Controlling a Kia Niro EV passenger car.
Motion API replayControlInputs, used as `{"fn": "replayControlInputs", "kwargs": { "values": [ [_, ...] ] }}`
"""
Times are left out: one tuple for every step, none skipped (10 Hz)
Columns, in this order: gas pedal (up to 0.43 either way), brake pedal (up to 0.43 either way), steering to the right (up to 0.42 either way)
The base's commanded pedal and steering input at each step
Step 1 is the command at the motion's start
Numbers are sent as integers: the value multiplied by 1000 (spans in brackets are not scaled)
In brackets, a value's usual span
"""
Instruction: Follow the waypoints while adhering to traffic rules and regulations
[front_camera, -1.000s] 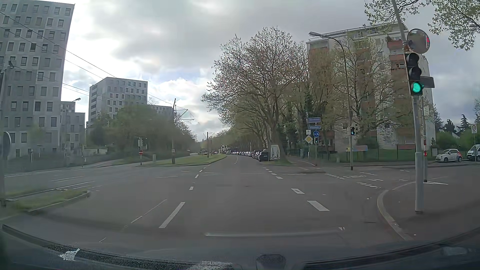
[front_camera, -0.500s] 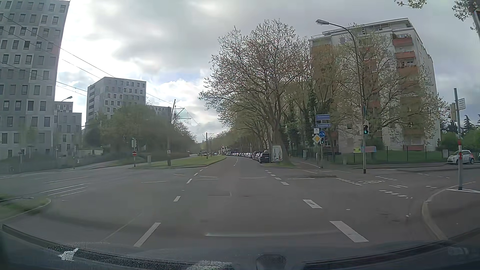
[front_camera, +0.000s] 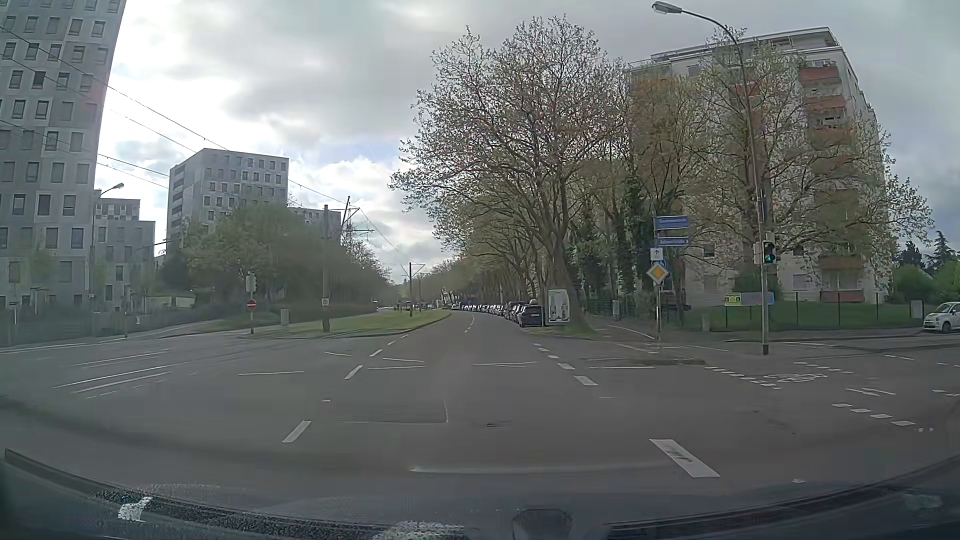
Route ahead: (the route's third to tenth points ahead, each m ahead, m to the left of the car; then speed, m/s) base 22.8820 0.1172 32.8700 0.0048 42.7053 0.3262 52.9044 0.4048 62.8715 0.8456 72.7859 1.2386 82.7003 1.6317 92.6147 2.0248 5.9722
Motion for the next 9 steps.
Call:
{"fn": "replayControlInputs", "kwargs": {
  "values": [
    [197,0,-3],
    [197,0,-8],
    [197,0,-9],
    [197,0,-5],
    [197,0,-3],
    [197,0,-3],
    [197,0,-3],
    [197,0,-3],
    [197,0,-3]
  ]
}}
